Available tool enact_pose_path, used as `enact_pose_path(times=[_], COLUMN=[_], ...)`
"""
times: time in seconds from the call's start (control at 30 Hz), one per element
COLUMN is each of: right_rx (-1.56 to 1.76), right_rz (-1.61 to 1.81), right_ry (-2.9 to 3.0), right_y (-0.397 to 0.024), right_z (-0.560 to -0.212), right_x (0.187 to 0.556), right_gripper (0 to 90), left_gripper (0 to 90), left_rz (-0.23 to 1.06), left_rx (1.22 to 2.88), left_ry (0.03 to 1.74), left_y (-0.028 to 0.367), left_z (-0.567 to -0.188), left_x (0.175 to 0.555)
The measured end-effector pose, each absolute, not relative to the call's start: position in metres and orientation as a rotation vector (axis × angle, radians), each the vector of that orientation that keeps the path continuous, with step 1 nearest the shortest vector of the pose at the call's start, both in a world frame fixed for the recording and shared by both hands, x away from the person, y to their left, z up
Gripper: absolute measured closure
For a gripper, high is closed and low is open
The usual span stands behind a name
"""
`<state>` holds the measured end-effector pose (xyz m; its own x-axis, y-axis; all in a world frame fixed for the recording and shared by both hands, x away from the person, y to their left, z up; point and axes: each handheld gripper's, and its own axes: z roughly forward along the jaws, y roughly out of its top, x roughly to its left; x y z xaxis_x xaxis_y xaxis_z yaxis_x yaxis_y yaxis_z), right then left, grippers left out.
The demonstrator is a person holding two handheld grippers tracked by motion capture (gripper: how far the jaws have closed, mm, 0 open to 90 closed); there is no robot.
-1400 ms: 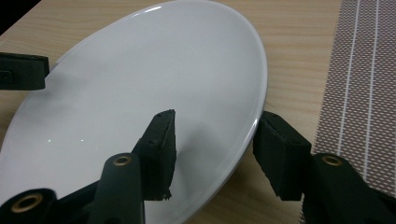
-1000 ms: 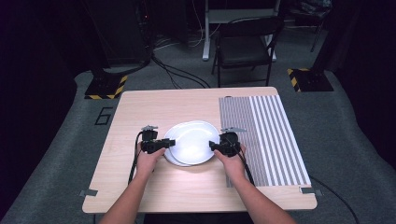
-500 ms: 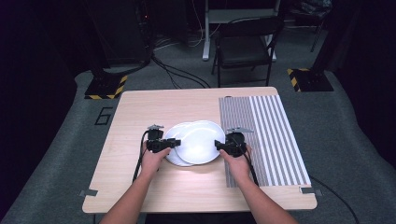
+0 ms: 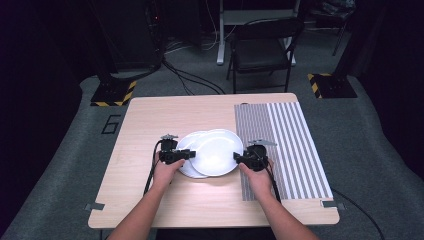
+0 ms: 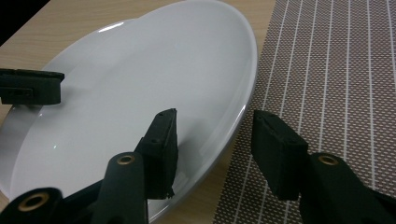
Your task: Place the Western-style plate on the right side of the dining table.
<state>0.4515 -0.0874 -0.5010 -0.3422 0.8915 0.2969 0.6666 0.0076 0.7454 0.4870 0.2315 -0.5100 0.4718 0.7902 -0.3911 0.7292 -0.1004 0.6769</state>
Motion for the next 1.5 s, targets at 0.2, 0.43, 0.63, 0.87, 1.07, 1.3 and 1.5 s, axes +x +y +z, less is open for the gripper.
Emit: enact_pose_path(times=[0.2,0.43,0.63,0.87,1.07,1.3,1.5], right_rx=[1.604,1.636,1.657,1.665,1.71,1.73,1.745], right_rz=[1.25,1.286,1.31,1.309,1.332,1.324,1.309], right_ry=[2.024,2.007,1.993,1.992,1.994,1.981,1.993], right_y=[-0.088,-0.09,-0.089,-0.088,-0.084,-0.082,-0.081], right_z=[-0.504,-0.507,-0.51,-0.511,-0.514,-0.513,-0.511], right_x=[0.451,0.451,0.451,0.449,0.449,0.449,0.447], right_gripper=[52.4,53.2,53.3,53.5,49.9,50.0,50.0], left_gripper=[58.2,56.9,55.7,53.5,54.8,54.6,54.4], left_rz=[0.096,0.094,0.069,0.057,0.063,0.075,0.085], left_rx=[1.847,1.842,1.823,1.809,1.807,1.809,1.819], left_ry=[1.273,1.272,1.27,1.256,1.258,1.266,1.268], left_y=[0.229,0.225,0.225,0.222,0.222,0.22,0.22], left_z=[-0.51,-0.511,-0.512,-0.514,-0.512,-0.511,-0.51], left_x=[0.485,0.482,0.482,0.481,0.481,0.48,0.48])
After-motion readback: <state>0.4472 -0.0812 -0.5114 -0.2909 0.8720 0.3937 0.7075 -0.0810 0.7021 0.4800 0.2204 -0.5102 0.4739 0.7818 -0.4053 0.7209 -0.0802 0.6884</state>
